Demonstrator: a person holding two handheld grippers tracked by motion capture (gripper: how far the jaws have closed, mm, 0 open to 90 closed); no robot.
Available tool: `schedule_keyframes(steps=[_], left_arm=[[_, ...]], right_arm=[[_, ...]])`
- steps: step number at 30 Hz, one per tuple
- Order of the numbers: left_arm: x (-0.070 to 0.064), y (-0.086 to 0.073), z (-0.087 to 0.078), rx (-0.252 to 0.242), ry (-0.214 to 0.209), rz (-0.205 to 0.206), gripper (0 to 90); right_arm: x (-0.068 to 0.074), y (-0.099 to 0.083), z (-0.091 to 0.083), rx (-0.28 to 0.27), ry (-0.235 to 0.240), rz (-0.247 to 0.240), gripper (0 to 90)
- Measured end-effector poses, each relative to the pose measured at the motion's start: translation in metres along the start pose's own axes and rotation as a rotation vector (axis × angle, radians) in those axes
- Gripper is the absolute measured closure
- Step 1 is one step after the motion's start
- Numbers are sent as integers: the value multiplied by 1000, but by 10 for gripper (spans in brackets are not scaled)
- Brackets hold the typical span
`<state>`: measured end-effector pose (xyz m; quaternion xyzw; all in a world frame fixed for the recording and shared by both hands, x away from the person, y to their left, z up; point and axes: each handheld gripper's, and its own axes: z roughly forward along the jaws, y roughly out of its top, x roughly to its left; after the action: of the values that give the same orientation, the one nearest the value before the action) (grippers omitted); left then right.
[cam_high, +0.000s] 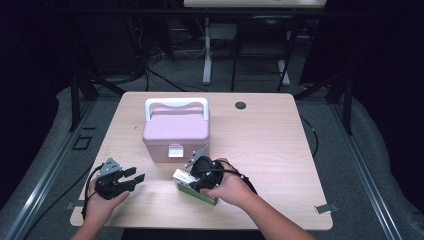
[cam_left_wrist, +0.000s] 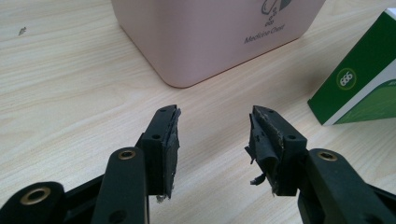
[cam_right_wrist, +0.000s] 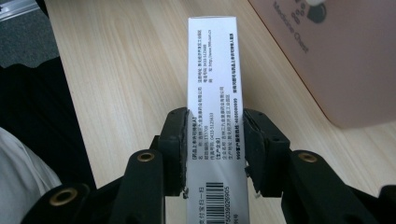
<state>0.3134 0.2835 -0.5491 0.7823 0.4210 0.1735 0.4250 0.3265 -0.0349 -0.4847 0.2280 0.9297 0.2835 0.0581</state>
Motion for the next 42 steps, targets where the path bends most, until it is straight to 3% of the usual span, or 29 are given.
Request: schedule_keyframes(steps=[9, 25, 36, 42], left_arm=[[0, 0, 0, 2, -4, -1, 521], [3, -1, -2, -5, 0, -17, 520], [4, 0, -2, -6, 3, -17, 520], [2, 0, -2, -2, 0, -15, 520]], right_arm=[[-2, 4, -4, 85, -11, 31, 616], [-5, 26, -1, 247, -4, 10, 582], [-5, 28, 10, 333, 4, 6, 586], [-5, 28, 11, 350, 3, -1, 592]])
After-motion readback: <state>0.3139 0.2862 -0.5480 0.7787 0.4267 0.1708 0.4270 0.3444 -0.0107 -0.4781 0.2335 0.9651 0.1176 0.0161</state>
